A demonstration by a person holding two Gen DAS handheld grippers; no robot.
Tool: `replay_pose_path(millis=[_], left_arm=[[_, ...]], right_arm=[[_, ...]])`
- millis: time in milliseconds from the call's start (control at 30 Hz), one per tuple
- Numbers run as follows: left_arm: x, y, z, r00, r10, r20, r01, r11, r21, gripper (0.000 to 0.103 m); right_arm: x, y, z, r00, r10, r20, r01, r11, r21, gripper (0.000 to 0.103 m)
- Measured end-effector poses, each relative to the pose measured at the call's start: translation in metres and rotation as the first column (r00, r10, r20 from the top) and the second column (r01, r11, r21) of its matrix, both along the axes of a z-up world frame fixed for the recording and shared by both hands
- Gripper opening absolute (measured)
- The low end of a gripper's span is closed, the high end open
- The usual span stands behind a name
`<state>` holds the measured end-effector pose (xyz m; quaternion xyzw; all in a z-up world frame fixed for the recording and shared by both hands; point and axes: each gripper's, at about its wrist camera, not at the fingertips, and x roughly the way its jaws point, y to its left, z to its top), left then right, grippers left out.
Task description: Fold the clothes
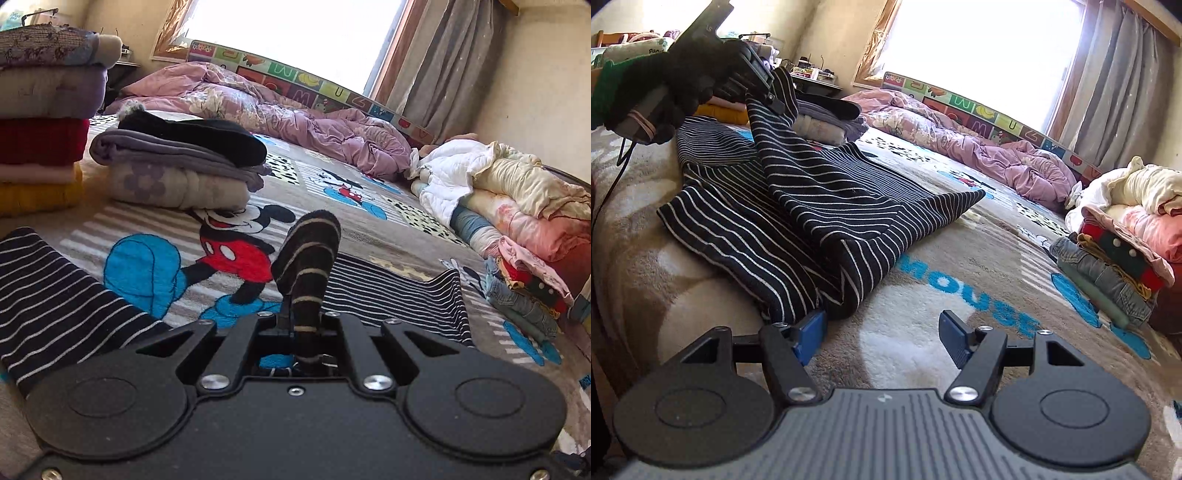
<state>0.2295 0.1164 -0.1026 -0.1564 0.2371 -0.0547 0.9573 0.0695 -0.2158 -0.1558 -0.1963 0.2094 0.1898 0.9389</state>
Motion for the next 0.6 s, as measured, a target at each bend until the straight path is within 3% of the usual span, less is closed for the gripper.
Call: replay_pose_path(millis=[100, 333, 600], left_arm=[[0.002, 0.005, -0.008, 1.000, 0.004, -0.016, -0.004, 1.000, 0.009, 0.003], [-0.003, 0.018, -0.010, 1.000, 0.005, -0.009, -0.006, 0.999, -0.054, 0.003], [-0.008, 0.028, -0.012, 0.999, 0.041, -0.015, -0.042, 0.997, -0.061, 0.003]], right_arm=[[0.000, -0.004, 0.006, 1.000, 0.024, 0.006, -0.024, 0.999, 0.033, 0.066], [0.004, -0.011, 0.025, 0.995, 0.086, 0.050, -0.093, 0.981, 0.171, 0.065], [0.026, 0.027, 0.021, 0.982, 0.189, 0.027, -0.191, 0.968, 0.163, 0.066]])
